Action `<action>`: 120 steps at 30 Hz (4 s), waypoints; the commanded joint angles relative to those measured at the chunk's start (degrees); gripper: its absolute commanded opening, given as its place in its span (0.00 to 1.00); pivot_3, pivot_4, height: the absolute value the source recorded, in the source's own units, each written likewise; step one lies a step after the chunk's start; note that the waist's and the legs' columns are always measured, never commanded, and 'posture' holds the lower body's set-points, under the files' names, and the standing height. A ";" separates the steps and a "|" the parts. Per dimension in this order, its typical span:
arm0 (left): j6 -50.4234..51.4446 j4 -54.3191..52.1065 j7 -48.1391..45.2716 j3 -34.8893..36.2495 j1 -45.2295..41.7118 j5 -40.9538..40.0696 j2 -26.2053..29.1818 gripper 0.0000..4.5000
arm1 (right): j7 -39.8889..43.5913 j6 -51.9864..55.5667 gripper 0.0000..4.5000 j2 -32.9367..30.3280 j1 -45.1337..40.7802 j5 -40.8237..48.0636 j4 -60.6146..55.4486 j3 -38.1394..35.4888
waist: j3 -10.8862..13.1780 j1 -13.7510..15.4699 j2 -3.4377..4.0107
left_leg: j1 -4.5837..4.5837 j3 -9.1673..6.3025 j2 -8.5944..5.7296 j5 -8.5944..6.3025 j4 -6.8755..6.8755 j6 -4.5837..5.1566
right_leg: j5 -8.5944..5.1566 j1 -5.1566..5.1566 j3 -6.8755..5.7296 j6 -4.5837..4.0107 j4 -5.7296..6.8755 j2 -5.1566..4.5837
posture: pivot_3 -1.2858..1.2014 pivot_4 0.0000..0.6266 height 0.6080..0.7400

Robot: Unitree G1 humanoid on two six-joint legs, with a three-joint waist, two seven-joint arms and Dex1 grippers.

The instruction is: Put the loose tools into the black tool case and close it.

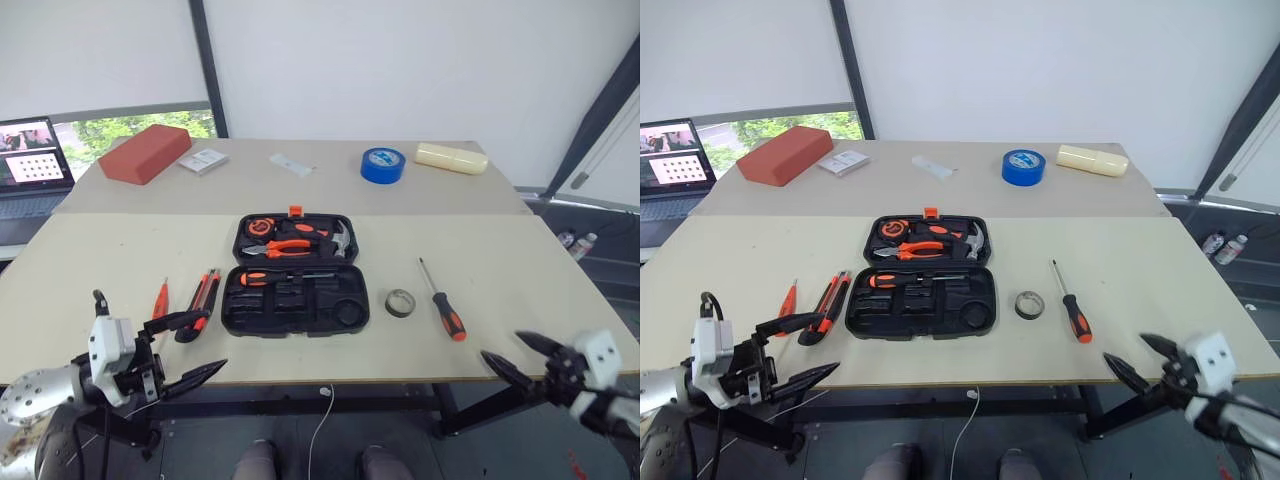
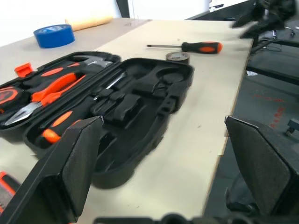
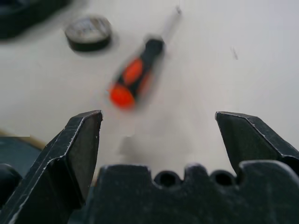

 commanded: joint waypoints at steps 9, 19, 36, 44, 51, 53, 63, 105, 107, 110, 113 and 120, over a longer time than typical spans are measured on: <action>-0.31 -4.46 1.59 -2.62 -0.91 -0.59 -0.44 1.00 | -7.62 25.32 1.00 -4.51 -20.59 -5.96 4.46 15.83 | 0.00 1.04 -0.08 | -0.45 -0.02 -0.01 0.13 0.01 0.60 | 0.07 0.09 -0.04 -0.25 -0.19 0.16 | 0.52 0.24 1.00; -0.26 -4.34 2.67 -0.81 -0.27 -1.30 -0.22 1.00 | -9.42 24.04 0.31 -1.06 -22.37 -5.77 2.65 13.55 | -0.01 1.54 -0.15 | -0.51 -0.04 0.02 -0.05 0.07 0.55 | -0.06 0.05 -0.03 0.06 -0.46 0.22 | 0.52 0.24 1.00; -1.83 -6.83 13.54 6.84 10.06 -1.96 -7.65 1.00 | 23.25 -12.73 0.21 16.34 -64.56 -28.42 32.54 46.14 | 0.19 -0.92 -0.02 | -0.47 0.04 0.13 0.04 -0.14 0.68 | 0.24 -0.19 0.13 -0.36 -0.23 0.38 | 0.52 0.24 1.00; -1.84 -8.52 14.86 6.73 11.30 -1.79 -7.66 1.00 | 20.90 -12.05 0.21 20.06 -68.07 -35.24 39.07 48.72 | 0.19 0.02 -0.03 | -1.13 0.11 0.12 0.06 0.11 0.64 | 0.46 -1.01 0.14 -0.02 0.33 0.36 | 0.52 0.24 1.00; -1.85 -7.98 14.87 7.29 11.20 -2.07 -7.06 1.00 | 23.52 -10.41 0.21 19.00 -67.07 -36.98 37.16 48.89 | 0.19 -0.09 -0.03 | -1.06 0.11 0.14 -0.15 0.11 0.23 | 0.26 -1.02 0.12 -0.42 0.40 0.37 | 0.52 0.24 1.00; -1.72 -7.66 15.02 7.39 10.56 -1.98 -6.77 1.00 | 23.66 -9.75 0.21 19.34 -66.72 -37.21 36.42 48.97 | 0.19 -0.05 -0.03 | -1.06 0.11 0.14 -0.15 0.11 0.24 | 0.30 -1.02 0.12 -0.34 0.44 0.38 | 0.52 0.24 1.00; -1.64 -6.93 15.25 7.86 10.16 -1.66 -6.51 1.00 | 24.28 -8.35 0.77 22.98 -67.11 -31.93 36.76 44.19 | 0.19 -0.30 -0.03 | -1.05 0.11 0.16 -0.14 0.09 0.23 | 0.41 -1.04 0.12 -0.13 0.45 0.40 | 0.52 0.24 1.00; 7.15 -3.00 31.16 25.24 25.65 -7.05 -14.34 1.00 | 26.41 -30.85 0.38 24.22 -54.35 -12.69 39.89 24.91 | 0.11 -1.43 -0.15 | -0.81 0.11 0.21 0.03 -0.04 0.52 | 0.22 -0.84 0.14 -0.12 0.45 0.41 | 0.52 0.24 1.00; 8.44 -1.68 32.58 27.08 27.63 -7.26 -14.93 1.00 | 27.82 -31.43 0.57 22.61 -52.10 -10.05 38.76 22.44 | 0.12 -1.51 -0.16 | -0.80 0.10 0.20 -0.01 -0.05 0.48 | 0.10 -0.86 0.13 -0.23 0.43 0.40 | 0.52 0.24 1.00; 10.22 -0.04 34.90 29.98 29.63 -8.37 -15.96 1.00 | 32.91 -34.68 0.80 18.88 -47.81 -6.30 39.34 18.36 | 0.14 -1.38 -0.20 | -0.77 0.08 0.20 -0.31 -0.04 -0.01 | -0.11 -0.86 0.11 -0.55 0.44 0.40 | 0.52 0.24 1.00; 13.54 -1.29 37.59 30.99 30.32 -9.42 -15.67 1.00 | 35.38 -34.71 0.99 15.07 -44.49 -5.34 39.78 16.68 | 0.20 -1.26 -0.29 | -0.58 0.08 0.16 -0.34 0.03 -0.07 | -0.29 -0.85 0.10 -0.27 0.39 0.31 | 0.52 0.24 1.00; 33.44 -10.26 52.13 30.38 22.01 -21.60 -5.61 1.00 | 34.63 -32.76 0.99 14.07 -43.99 -3.69 31.60 16.97 | 0.25 -1.48 -0.33 | -0.38 -0.05 0.16 -0.35 -0.03 -0.09 | -0.19 -0.86 0.11 -0.38 0.49 0.36 | 0.52 0.24 1.00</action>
